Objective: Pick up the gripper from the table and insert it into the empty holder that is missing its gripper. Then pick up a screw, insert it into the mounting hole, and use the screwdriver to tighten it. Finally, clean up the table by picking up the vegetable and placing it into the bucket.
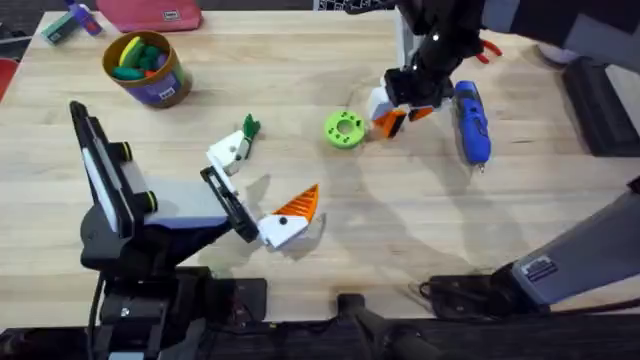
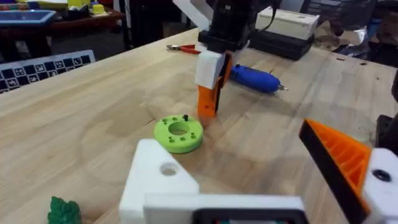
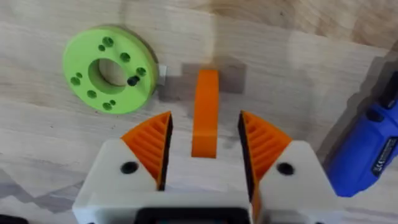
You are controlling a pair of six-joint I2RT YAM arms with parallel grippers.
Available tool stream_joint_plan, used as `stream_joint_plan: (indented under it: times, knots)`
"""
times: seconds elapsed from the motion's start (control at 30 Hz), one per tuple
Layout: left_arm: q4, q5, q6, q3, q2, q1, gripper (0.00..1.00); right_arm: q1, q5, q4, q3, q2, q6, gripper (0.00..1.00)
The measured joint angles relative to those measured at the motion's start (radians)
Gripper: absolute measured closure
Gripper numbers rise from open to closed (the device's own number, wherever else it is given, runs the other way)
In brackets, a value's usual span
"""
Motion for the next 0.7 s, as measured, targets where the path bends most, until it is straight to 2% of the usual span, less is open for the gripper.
stream_joint_plan:
  times: [0.1,0.23,0.43,0.7]
  knots:
    - [0.000,0.000,0.000,0.000,0.000,0.000,0.015,0.000,0.000,0.000,0.000,0.000,0.000,0.458]
    - [0.000,0.000,0.000,0.000,0.000,0.000,0.015,0.000,0.000,0.000,0.000,0.000,0.000,0.629]
    - [0.000,0.000,0.000,0.000,0.000,0.000,0.016,0.000,0.006,0.003,0.000,0.000,0.001,0.981]
    - [0.000,0.000,0.000,0.000,0.000,0.000,0.015,0.000,0.007,0.000,0.002,0.000,0.000,0.986]
